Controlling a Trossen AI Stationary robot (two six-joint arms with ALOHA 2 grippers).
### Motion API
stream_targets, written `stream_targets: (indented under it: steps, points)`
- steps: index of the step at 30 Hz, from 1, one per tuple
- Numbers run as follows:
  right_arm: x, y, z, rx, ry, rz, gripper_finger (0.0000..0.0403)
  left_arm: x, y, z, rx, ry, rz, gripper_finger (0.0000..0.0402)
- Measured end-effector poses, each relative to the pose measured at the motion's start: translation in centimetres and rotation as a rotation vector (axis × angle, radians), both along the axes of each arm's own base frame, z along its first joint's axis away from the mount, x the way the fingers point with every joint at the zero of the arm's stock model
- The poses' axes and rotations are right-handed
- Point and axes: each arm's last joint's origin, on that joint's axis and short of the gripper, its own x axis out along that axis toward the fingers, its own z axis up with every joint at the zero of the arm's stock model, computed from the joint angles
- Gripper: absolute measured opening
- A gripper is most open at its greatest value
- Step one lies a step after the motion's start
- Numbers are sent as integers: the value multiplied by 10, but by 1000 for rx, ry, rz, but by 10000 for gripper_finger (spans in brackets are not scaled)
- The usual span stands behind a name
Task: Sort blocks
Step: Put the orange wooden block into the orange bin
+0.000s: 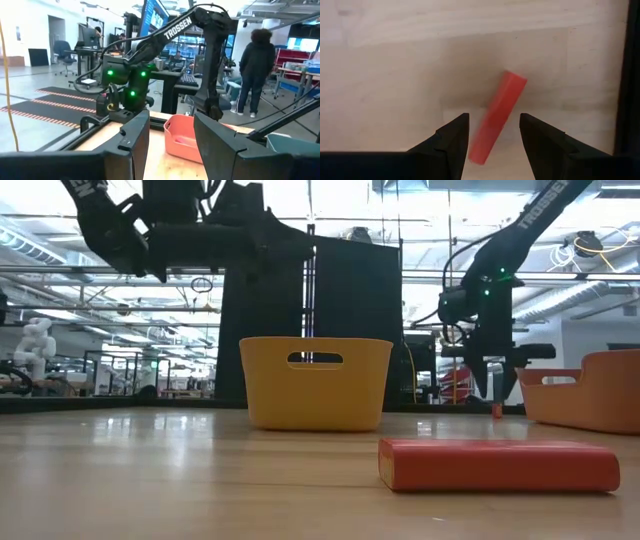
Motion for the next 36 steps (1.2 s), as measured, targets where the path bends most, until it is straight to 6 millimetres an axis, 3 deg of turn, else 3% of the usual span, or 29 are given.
stream_targets:
  steps: [12,22,36]
  points:
    - [3,-8,-21,54,10,-31,169,0,0,-1,7,8,-14,150]
    - [2,-11,-21,30,14,71,166,0,0,-1,8,6,-15,150]
    - [0,-13,-22,34,15,90,87,0,0,0,6,-3,-15,150]
